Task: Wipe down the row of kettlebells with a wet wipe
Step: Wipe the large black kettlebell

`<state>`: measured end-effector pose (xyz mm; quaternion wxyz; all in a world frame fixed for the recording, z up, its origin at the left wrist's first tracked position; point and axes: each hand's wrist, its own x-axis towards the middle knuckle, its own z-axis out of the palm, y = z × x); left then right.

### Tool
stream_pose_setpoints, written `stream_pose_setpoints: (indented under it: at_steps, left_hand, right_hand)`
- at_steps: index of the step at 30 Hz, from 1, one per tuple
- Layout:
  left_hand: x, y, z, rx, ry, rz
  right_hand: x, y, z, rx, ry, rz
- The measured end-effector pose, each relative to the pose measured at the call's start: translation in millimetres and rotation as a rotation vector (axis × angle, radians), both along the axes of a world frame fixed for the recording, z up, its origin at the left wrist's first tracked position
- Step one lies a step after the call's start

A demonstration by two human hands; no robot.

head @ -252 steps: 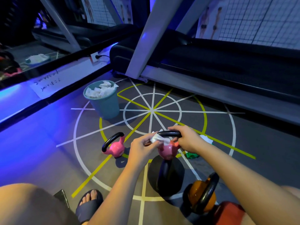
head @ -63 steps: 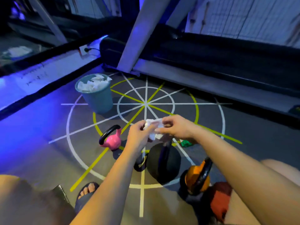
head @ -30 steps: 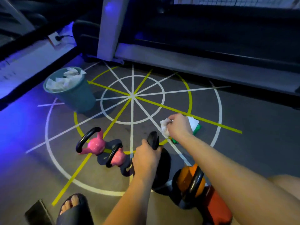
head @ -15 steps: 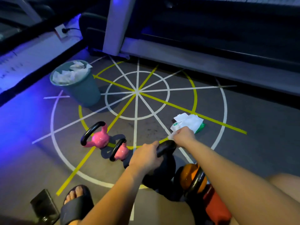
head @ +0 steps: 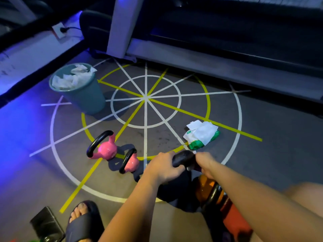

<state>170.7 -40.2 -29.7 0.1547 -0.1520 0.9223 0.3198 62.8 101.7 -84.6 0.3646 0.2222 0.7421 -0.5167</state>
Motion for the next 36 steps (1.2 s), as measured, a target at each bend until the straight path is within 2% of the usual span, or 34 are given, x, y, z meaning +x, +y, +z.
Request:
stream_pose_setpoints:
  at_steps: [3, 7, 12, 14, 17, 19, 27, 33, 36]
  left_hand:
    - [3.8, 0.9, 0.4, -0.035, 0.033, 0.005]
    - [2.9, 0.7, 0.3, -0.043, 0.039, 0.004]
    - [2.0, 1.0, 0.9, -0.026, 0.035, 0.006]
    - [0.5, 2.2, 1.3, -0.049, 0.020, -0.014]
    - [-2.5, 0.0, -1.1, -0.058, 0.014, -0.019]
    - [-2.2, 0.3, -1.9, -0.049, 0.018, -0.011]
    - [1.1, 2.4, 1.2, -0.062, 0.054, 0.010]
    - [0.0, 1.1, -0.7, -0.049, 0.038, 0.014]
    - [-2.7, 0.8, -1.1, -0.017, 0.023, 0.005]
  right_hand:
    - [1.8, 3.3, 0.5, 0.018, 0.022, -0.045]
    - [-5.9, 12.9, -6.7, 0.037, 0.047, 0.003]
    - [-0.4, 21.1, -26.1, 0.167, 0.077, 0.277]
    - [3.4, 21.8, -23.6, 0.154, 0.061, 0.333]
    - [1.4, 13.2, -16.5, -0.035, -0.015, 0.212]
    - [-1.5, 10.6, -12.6, -0.093, -0.034, 0.134]
    - [-2.6, 11.7, 3.2, -0.105, 0.038, 0.005]
    - [0.7, 10.5, -15.3, 0.048, 0.002, 0.186]
    - [-0.4, 11.1, -17.4, 0.042, -0.026, 0.220]
